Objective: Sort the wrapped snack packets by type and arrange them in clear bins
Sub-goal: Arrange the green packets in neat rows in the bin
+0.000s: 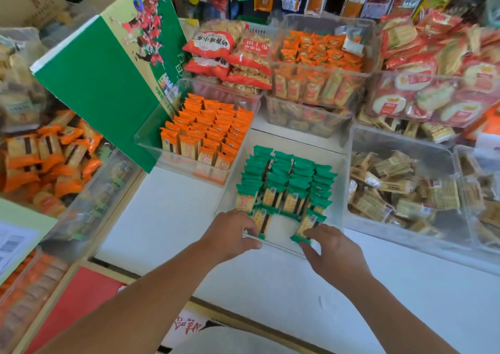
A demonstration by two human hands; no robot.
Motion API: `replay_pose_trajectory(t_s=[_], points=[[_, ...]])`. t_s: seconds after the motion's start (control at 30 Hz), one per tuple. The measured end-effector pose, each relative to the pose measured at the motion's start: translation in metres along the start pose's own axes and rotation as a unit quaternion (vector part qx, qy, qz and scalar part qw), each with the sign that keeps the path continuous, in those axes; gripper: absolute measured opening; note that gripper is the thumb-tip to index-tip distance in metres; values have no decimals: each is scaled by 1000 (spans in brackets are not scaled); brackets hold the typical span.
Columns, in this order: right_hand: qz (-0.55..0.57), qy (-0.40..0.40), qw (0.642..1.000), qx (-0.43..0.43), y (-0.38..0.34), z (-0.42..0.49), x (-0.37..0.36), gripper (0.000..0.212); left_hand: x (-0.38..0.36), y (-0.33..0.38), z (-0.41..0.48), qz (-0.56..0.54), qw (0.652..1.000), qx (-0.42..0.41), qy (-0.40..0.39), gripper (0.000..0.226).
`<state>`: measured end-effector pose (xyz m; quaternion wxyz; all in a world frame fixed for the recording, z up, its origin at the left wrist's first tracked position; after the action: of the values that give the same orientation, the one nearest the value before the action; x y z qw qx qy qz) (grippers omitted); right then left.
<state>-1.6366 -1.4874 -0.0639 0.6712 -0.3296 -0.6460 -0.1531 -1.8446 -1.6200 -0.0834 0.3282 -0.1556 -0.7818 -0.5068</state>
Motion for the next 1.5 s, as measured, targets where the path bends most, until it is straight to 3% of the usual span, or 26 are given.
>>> replay_pose_trajectory(t_s=[0.1,0.23,0.37,0.53,0.73,0.83,0.9,1.0,1.1,1.23,1.4,1.5], points=[[-21,-85,995,-44,9,36,-4,35,10,-1,26,6,1000,18,-12,30],[-165,-108,980,6,21,85,7,43,19,-2,56,12,998,46,-38,36],[-216,-178,960,-2,44,123,0,50,27,-2,84,-5,997,55,-49,36],[-268,-192,944,-16,58,167,-9,64,33,8,119,20,996,55,-66,30],[-327,-210,921,10,71,206,-23,66,37,19,152,26,978,95,-183,32],[-348,-217,912,11,70,216,-28,43,31,21,164,-76,953,162,-244,53],[-358,-219,908,5,71,218,-31,34,24,19,178,-92,947,204,-230,63],[-373,-234,898,17,73,217,-36,32,-3,17,203,73,950,196,-233,60],[-347,-245,905,33,71,219,-38,27,-24,16,218,147,943,217,-204,53],[-261,-271,926,41,72,221,-40,48,-33,16,226,239,934,206,-170,38],[-203,-297,932,38,73,225,-41,49,-32,10,227,145,949,225,-166,49],[-185,-296,935,55,74,223,-43,34,-24,13,227,77,966,216,-119,31]])
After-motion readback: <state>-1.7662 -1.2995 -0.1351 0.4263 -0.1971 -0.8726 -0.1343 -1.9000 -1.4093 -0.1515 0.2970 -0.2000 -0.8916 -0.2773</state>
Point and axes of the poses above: each hand's wrist, its own z-axis towards the middle knuckle, its own x-axis out of the back of the hand, y = z × x, the point moved 5 cm from there along z, towards the middle knuckle, and after that the axes turned 3 degrees about -z, right-handed, at the moved point
